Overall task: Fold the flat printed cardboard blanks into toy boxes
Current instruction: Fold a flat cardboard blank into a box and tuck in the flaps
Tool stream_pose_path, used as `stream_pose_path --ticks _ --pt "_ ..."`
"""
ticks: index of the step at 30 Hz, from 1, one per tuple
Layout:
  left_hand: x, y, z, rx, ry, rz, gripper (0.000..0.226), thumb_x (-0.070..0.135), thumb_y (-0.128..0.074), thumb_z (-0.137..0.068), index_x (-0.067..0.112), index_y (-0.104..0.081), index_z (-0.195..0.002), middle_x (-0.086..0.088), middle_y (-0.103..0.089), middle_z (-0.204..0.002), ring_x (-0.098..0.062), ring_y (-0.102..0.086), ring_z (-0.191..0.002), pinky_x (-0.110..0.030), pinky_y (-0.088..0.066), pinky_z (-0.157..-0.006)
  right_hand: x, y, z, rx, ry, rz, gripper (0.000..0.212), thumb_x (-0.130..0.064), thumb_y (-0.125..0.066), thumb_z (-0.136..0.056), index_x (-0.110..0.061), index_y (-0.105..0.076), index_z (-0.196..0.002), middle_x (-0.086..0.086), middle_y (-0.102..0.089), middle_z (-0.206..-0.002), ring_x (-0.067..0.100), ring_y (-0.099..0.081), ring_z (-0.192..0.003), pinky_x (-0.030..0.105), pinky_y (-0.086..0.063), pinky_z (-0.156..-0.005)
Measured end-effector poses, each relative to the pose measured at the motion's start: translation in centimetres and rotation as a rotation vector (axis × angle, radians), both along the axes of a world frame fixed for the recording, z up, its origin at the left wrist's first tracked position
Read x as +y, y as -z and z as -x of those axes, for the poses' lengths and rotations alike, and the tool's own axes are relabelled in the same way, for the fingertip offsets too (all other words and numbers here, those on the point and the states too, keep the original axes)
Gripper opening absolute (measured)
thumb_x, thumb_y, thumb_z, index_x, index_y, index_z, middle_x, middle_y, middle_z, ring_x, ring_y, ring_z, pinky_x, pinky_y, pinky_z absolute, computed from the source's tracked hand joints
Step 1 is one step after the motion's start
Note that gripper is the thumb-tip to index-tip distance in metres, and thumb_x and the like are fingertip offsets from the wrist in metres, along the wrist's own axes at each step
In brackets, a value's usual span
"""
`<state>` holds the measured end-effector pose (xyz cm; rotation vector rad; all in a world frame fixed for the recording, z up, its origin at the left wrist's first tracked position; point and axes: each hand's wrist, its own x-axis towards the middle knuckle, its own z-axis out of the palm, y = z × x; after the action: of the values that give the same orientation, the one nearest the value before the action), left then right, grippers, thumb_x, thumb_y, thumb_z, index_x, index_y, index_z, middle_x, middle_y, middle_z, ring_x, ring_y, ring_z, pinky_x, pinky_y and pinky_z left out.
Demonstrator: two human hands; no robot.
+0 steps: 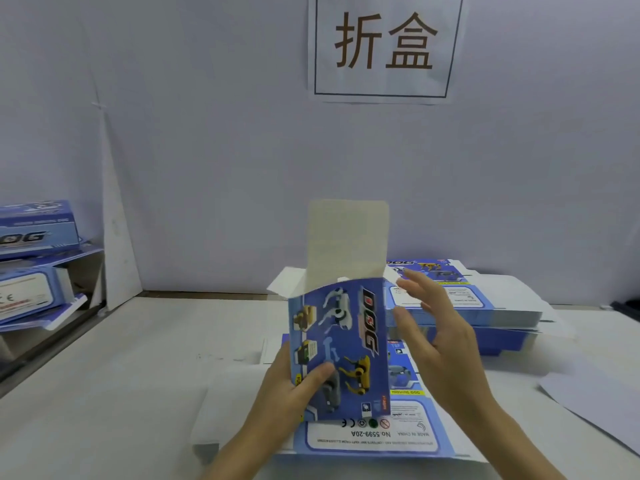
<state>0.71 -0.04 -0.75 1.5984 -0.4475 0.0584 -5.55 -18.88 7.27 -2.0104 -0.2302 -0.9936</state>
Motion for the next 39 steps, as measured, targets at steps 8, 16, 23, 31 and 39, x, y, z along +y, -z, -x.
stream_pose_path --ticks 8,16,23,31,39 --pt "0.1 0.3 0.5 0.002 0.107 -0.029 0.066 0.031 -0.079 -0.065 0.036 -0.043 -0.121 0.03 -0.065 -0.105 0.009 -0.062 -0.098 -0.009 -0.051 -0.066 -0.5 -4.6 -2.1 -0.081 0.015 -0.19 0.061 -0.023 -0.064 -0.09 -0.034 -0.032 -0.141 -0.01 -0.042 -0.139 0.007 -0.046 -0.123 0.026 -0.038 -0.101" --pt "0.2 0.9 -0.2 0.031 0.171 -0.091 0.094 0.025 -0.091 -0.059 0.034 -0.032 -0.131 0.004 -0.058 -0.124 -0.008 -0.065 -0.103 -0.024 -0.057 -0.074 -2.5 -10.9 -6.4 0.323 -0.319 -0.198 0.025 -0.04 -0.068 -0.077 -0.019 -0.068 -0.09 -0.004 -0.074 -0.077 0.013 -0.071 -0.071 0.024 -0.057 -0.059" --pt "0.3 1.0 -0.5 0.045 0.185 -0.083 0.1 0.029 -0.091 -0.056 0.035 -0.031 -0.135 0.0 -0.056 -0.129 -0.02 -0.064 -0.11 -0.038 -0.058 -0.084 -2.6 -10.7 -11.6 0.884 -0.158 -0.39 0.044 -0.039 -0.076 -0.079 -0.012 -0.061 -0.11 0.008 -0.072 -0.101 0.025 -0.07 -0.081 0.037 -0.057 -0.075" --pt "0.1 1.4 -0.2 0.041 0.168 -0.111 0.093 0.03 -0.086 -0.056 0.029 -0.032 -0.131 0.005 -0.059 -0.122 -0.005 -0.063 -0.107 -0.019 -0.056 -0.071 -5.1 -6.8 -12.5 1.273 0.078 0.116 0.036 -0.032 -0.07 -0.087 -0.007 -0.057 -0.11 0.007 -0.069 -0.061 0.02 -0.067 -0.05 0.021 -0.047 -0.04" --pt "0.3 1.2 -0.4 0.043 0.19 -0.101 0.092 0.035 -0.086 -0.056 0.038 -0.032 -0.13 0.008 -0.056 -0.124 -0.004 -0.063 -0.107 -0.019 -0.055 -0.071 -4.1 -9.6 -12.2 1.228 -0.259 -0.219 0.044 -0.033 -0.073 -0.079 -0.008 -0.059 -0.113 0.01 -0.075 -0.085 0.024 -0.072 -0.065 0.032 -0.057 -0.053"
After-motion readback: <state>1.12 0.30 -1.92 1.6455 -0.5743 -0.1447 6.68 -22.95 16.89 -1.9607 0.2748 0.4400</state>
